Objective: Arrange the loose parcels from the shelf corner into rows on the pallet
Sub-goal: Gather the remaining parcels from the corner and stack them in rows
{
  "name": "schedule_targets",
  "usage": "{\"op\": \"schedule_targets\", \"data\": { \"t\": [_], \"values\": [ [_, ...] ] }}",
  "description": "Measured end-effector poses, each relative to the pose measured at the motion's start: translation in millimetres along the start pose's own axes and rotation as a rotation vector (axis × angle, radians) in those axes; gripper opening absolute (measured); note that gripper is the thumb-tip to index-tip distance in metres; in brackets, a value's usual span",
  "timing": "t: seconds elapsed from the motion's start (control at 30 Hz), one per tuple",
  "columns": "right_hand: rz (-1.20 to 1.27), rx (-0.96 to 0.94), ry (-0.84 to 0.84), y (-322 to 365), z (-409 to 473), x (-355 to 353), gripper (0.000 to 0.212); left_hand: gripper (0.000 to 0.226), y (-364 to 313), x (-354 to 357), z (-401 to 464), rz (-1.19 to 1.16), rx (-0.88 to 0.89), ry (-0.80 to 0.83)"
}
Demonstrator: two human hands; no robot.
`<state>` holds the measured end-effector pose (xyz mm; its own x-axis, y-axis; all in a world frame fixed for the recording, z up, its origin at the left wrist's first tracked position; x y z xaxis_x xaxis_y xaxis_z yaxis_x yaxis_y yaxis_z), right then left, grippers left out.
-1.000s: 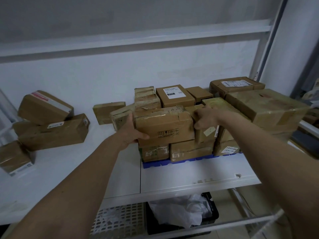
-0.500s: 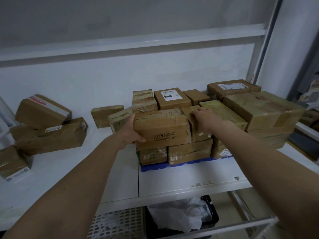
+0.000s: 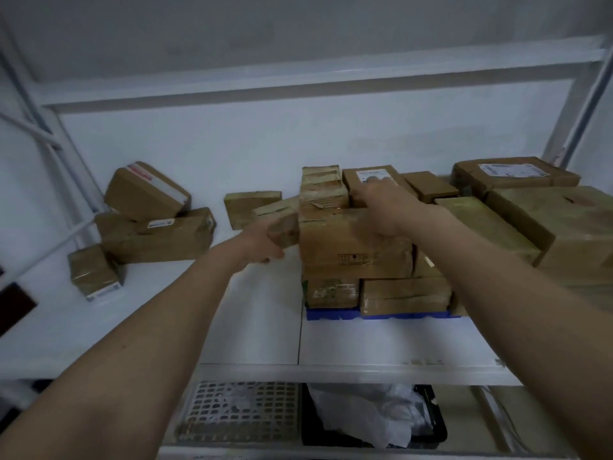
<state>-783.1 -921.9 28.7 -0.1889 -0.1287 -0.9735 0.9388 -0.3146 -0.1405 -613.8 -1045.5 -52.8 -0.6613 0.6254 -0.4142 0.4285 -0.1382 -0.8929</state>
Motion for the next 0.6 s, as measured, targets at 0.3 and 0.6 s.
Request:
{"op": "schedule_targets", "data": {
  "t": [0.3, 0.6],
  "values": [
    [0.074, -0.324, 0.064, 162, 33, 27, 0.031, 0.063, 74, -100, -41, 0.238, -0.121, -0.189],
    [0.078, -0.422, 0.191, 297, 84, 53, 0.053, 0.061, 146, -233, -63, 0.268, -0.163, -0.289]
  ]
}}
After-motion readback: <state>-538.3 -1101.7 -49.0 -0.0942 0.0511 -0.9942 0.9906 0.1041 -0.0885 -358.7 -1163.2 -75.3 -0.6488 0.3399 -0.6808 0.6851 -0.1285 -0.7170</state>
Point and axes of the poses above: each hand's wrist, its own z-axis towards the middle knuckle, its own x-axis out of the palm, y = z × x, the point moved 8 cm from there along z, towards the middle knuckle, and after that the axes turned 12 degrees about -z, right-handed, at the moved point
